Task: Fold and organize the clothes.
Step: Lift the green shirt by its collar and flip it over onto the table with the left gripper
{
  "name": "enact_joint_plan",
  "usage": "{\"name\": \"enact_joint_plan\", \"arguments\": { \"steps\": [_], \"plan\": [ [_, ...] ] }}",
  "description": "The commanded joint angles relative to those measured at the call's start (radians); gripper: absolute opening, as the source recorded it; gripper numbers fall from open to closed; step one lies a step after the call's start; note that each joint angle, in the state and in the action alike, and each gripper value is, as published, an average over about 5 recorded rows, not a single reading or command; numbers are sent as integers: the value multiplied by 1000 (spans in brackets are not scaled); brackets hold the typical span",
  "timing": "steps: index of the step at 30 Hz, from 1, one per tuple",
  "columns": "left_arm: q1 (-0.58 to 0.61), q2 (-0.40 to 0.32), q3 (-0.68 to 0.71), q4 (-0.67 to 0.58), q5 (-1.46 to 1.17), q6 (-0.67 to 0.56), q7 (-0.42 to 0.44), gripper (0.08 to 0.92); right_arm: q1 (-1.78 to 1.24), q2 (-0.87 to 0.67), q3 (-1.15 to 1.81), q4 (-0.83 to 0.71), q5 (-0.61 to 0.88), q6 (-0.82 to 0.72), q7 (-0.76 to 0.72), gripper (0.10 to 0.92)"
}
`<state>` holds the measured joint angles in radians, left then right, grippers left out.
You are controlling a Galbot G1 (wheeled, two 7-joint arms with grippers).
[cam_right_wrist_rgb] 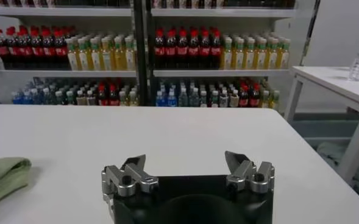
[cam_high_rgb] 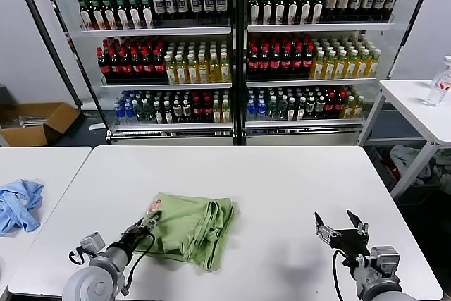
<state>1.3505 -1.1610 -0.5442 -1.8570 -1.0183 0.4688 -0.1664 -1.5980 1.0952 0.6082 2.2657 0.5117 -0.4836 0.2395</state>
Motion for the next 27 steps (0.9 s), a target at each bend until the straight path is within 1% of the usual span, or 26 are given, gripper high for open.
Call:
{"name": "enact_joint_plan", "arguments": {
  "steps": [1,9,12,16,20,23,27],
  "plan": [
    [-7,-13,-25,77,-155,18,16,410,-1,0,0,1,-1,0,1,823],
    [-16,-29,-59,83,-276,60,34,180,3,-5,1,3,0,0,1,822],
    [-15,-32,-74,83,-325,74,43,128,2,-5,2,4,1,0,1,823],
    [-13,-34,-119,66,-385,86,40,118,2,-3,1,6,1,-1,1,823],
    [-7,-9,-223,36,-416,90,33,118,3,-2,2,9,1,-1,2,822],
    [1,44,-332,2,-427,89,30,117,6,-5,3,10,4,-1,1,823],
    [-12,156,-500,-36,-427,87,10,108,16,-12,1,2,10,2,-1,823]
  ]
}}
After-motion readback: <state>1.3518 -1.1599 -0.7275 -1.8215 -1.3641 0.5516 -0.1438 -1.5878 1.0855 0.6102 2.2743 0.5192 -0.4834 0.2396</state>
